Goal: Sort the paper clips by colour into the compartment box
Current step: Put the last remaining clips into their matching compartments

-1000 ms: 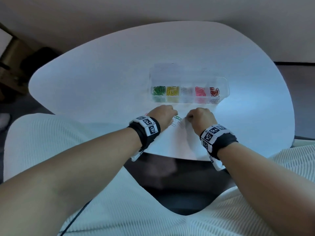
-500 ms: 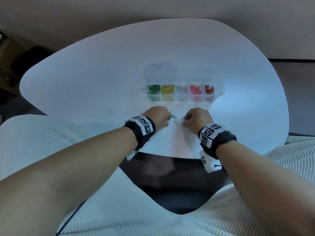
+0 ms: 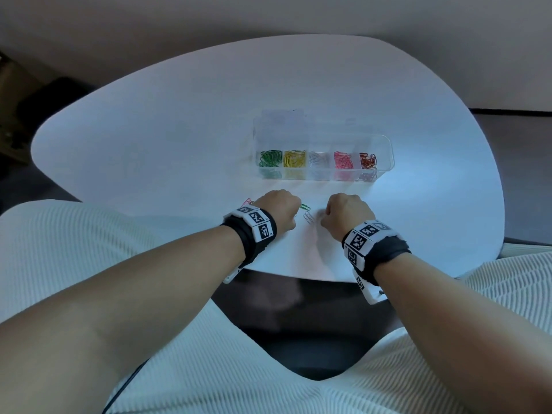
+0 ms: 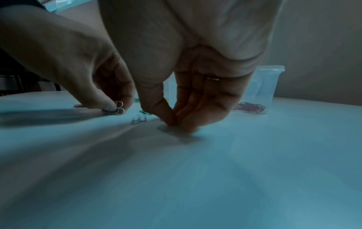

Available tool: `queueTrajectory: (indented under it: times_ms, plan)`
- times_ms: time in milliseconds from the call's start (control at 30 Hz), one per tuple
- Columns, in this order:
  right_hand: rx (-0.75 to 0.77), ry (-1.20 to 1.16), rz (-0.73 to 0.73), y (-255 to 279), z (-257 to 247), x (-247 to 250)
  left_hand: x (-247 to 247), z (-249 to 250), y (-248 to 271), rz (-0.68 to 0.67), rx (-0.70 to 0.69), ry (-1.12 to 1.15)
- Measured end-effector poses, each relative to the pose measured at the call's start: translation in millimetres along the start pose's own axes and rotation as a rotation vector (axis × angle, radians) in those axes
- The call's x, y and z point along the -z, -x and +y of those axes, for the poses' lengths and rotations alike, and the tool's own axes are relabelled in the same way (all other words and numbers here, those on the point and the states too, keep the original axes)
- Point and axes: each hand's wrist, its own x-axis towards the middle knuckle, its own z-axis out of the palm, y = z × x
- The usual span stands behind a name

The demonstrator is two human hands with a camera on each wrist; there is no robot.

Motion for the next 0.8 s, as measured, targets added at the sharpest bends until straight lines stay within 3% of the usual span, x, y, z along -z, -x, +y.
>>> queueTrajectory:
  times_ms: [267, 467, 633, 800]
  plan:
    - [-0.048, -0.070, -0.124, 0, 0, 1, 4, -3, 1, 0.011, -0.030, 0.045]
    - [0.073, -0.276, 0.036, 4, -5, 7, 7, -5, 2, 0.159, -0.047, 0.185]
    - [0.210, -0.104, 0.009, 2, -14, -4, 13, -10, 3, 0.241, -0.012, 0.269]
    - [0.213, 0.064, -0.029, 7, -23, -9, 19, -14, 5, 0.256, 0.019, 0.280]
